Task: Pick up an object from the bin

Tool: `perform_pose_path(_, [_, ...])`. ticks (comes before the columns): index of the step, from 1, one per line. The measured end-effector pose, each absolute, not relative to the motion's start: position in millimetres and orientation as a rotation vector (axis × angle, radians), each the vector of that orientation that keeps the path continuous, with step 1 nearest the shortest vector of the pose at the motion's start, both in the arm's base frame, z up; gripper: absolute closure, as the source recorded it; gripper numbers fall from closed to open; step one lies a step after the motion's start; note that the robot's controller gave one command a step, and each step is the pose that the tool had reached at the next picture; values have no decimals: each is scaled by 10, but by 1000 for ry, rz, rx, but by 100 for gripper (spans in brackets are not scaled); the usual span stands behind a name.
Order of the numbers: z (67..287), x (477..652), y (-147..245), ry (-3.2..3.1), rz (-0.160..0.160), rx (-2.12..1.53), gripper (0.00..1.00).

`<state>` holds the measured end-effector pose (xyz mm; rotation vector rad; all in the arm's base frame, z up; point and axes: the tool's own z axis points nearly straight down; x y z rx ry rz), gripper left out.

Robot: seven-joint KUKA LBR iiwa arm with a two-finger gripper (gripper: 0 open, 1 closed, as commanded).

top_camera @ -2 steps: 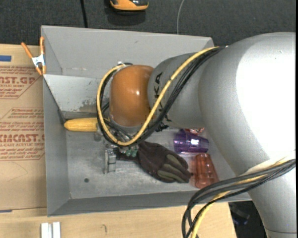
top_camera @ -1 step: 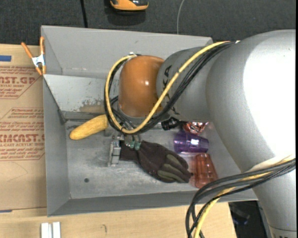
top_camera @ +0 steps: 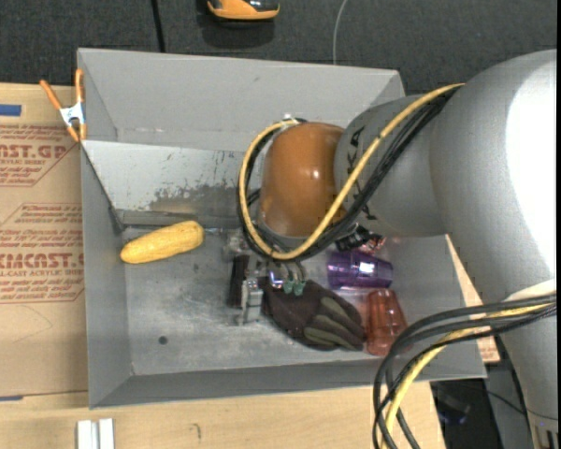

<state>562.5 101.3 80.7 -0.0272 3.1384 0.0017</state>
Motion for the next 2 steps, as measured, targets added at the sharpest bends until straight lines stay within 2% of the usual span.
perform_pose_path(1, [739,5527,681,3139,4,32,0])
perform_pose_path(2, [703,5476,415,3136,4,121,100])
